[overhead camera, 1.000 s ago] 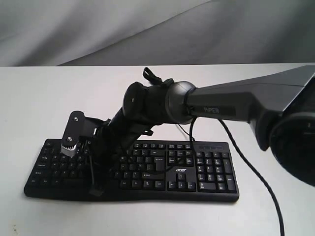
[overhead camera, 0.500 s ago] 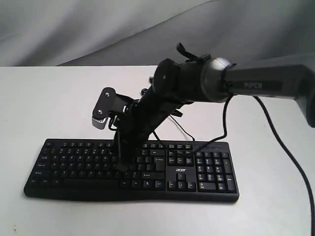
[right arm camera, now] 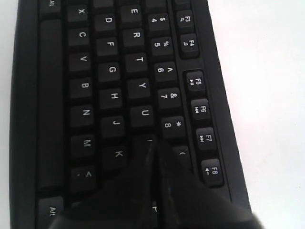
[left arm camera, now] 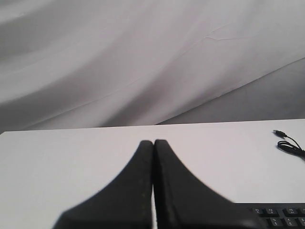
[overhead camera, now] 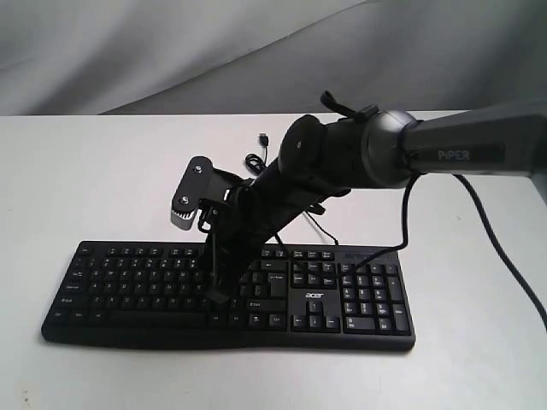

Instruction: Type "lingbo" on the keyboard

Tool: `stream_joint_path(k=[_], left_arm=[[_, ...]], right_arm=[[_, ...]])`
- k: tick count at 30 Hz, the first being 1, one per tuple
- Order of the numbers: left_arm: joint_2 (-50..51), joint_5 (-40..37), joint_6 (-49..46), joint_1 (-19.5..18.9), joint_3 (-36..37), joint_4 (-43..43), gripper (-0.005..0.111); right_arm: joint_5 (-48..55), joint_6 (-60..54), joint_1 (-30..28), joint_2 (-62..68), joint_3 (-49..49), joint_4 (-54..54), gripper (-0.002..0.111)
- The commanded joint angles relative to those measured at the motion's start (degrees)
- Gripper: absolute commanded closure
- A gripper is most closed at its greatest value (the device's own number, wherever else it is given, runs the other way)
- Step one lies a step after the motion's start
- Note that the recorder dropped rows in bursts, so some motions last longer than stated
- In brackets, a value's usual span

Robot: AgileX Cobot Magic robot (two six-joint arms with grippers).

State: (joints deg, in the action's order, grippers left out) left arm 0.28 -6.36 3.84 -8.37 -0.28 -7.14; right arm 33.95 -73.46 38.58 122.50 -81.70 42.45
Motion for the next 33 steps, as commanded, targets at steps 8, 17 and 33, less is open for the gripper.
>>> stream_joint_path(k=[8,17,33], left_arm=[[-0.3,0.5,0.1,0.4,0.3,0.0,0.106],[-0.3,0.5,0.1,0.4,0.3,0.0,0.106],[-0.3,0.5,0.1,0.4,0.3,0.0,0.106]], right_arm=[[-0.5,-0.8,-0.4,-0.1,0.5,-0.1,0.108],[-0.9,-0.9,-0.4,1.1,0.5,-0.3,0.108],[0.0,-2.1,-0.3,0.8,0.5,0.0,0.108]])
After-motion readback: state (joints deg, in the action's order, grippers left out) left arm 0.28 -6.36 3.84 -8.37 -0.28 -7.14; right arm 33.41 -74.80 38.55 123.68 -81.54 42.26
